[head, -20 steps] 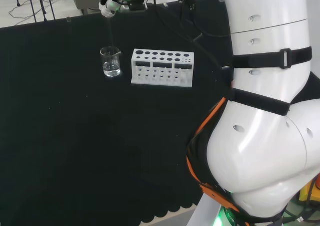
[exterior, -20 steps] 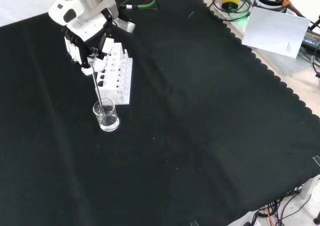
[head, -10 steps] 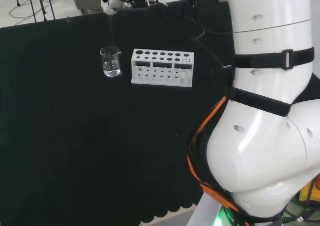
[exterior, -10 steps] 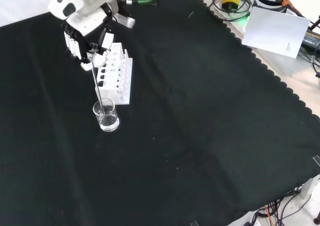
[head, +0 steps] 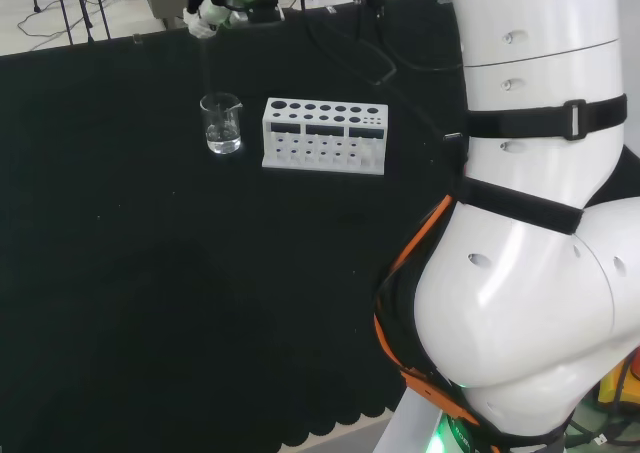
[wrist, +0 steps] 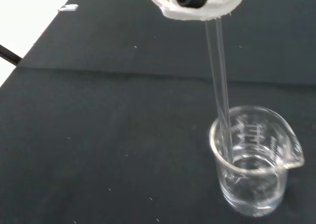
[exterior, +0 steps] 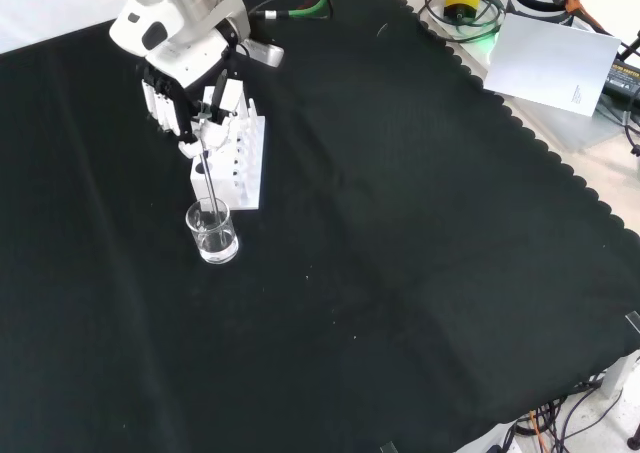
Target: Stir in the beaker to the left of the white test tube rack with the glass rod.
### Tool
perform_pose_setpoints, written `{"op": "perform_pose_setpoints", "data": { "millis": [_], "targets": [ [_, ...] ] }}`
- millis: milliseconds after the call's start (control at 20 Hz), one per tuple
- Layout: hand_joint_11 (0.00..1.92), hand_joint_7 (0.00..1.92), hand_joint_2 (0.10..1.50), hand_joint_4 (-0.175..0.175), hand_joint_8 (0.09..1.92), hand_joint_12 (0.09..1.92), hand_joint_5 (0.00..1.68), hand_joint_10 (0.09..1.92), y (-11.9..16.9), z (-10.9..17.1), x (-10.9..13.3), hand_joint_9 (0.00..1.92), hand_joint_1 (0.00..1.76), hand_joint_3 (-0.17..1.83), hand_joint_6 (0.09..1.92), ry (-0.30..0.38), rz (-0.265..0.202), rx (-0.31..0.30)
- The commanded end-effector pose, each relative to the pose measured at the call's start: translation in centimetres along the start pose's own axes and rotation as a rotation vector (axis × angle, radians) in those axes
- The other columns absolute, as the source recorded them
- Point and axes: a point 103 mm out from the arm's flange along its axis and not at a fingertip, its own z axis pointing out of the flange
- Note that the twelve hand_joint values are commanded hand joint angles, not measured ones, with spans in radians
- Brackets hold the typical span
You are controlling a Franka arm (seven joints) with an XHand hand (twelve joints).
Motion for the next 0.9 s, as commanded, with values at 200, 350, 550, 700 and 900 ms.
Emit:
{"op": "perform_pose_setpoints", "data": {
  "millis": [200, 350, 550, 700, 900],
  "targets": [
    [1.19, 1.17, 1.01, -0.175, 1.02, 0.79, 1.3, 0.6, 2.8, 0.4, -0.5, 1.73, 1.3, 0.06, 0.11, 0.018, -0.015, 0.002],
    [1.19, 1.17, 1.01, -0.175, 1.02, 0.79, 1.3, 0.6, 2.1, 0.1, -2.3, 1.73, 1.3, 0.05, 0.1, 0.017, 0.014, 0.004],
    [1.19, 1.17, 1.01, -0.175, 1.02, 0.79, 1.3, 0.61, 0.3, -0.7, -4.2, 1.73, 1.3, 0.05, 0.1, 0.012, 0.057, 0.001],
    [1.19, 1.17, 1.01, -0.175, 1.02, 0.79, 1.3, 0.61, -1.2, -1.5, -5.0, 1.73, 1.3, 0.05, 0.1, 0.005, 0.082, -0.002],
    [1.19, 1.16, 1.01, -0.175, 1.03, 0.79, 1.31, 0.61, -2.4, -2.2, -4.7, 1.73, 1.3, 0.05, 0.1, -0.003, 0.085, -0.002]
  ]
}}
